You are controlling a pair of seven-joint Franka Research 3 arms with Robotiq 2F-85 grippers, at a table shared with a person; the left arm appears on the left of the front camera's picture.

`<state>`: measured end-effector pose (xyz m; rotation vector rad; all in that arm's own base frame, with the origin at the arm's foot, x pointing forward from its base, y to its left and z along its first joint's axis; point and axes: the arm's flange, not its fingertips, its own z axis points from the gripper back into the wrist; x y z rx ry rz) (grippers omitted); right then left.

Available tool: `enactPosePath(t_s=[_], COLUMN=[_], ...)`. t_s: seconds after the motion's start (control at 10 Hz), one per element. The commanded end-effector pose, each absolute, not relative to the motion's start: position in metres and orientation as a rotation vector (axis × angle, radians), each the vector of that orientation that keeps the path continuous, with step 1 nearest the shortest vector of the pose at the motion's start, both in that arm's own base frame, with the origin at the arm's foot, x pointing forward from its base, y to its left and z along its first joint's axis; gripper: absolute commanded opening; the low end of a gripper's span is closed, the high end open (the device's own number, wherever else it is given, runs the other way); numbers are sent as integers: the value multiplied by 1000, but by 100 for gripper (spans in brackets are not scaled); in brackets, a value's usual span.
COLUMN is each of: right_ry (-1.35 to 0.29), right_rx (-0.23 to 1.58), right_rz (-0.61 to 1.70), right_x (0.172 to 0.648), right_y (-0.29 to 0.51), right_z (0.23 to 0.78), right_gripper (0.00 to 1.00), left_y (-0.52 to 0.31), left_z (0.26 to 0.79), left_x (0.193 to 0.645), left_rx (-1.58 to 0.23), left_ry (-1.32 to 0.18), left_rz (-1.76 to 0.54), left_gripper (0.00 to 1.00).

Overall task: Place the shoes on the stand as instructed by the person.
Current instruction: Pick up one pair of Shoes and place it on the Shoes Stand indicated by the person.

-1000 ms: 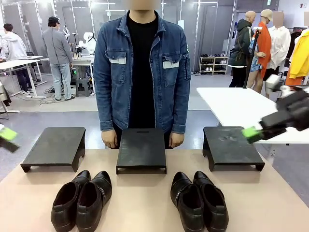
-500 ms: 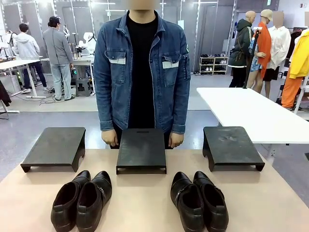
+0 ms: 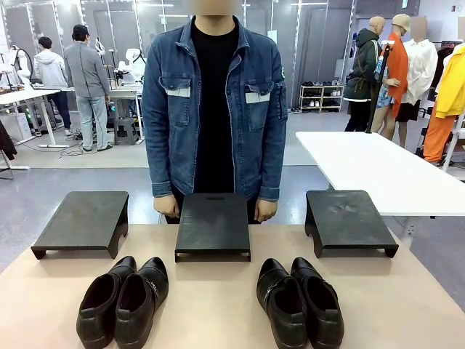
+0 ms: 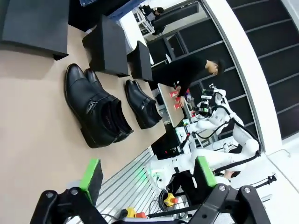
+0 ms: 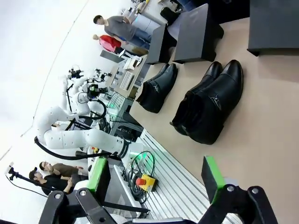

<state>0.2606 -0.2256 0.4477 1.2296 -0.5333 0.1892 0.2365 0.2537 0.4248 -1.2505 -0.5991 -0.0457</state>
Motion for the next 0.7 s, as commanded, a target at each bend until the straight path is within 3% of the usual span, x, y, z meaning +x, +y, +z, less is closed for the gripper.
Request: enactPosePath(t_s=[0.0, 0.6], right_ry=[-569, -533], right_rx=[1249, 1230], right_rz=[204, 189], right_x=[269, 261], right_y=[-220, -226], right_z=[446, 448], right_gripper=[100, 100], left_y=[259, 254], left_z=[430, 425], left_x=[246, 237], left_rx=[-1272, -1250], left_ry=[-620, -599], left_rz=[-39, -46], left_gripper=[100, 100])
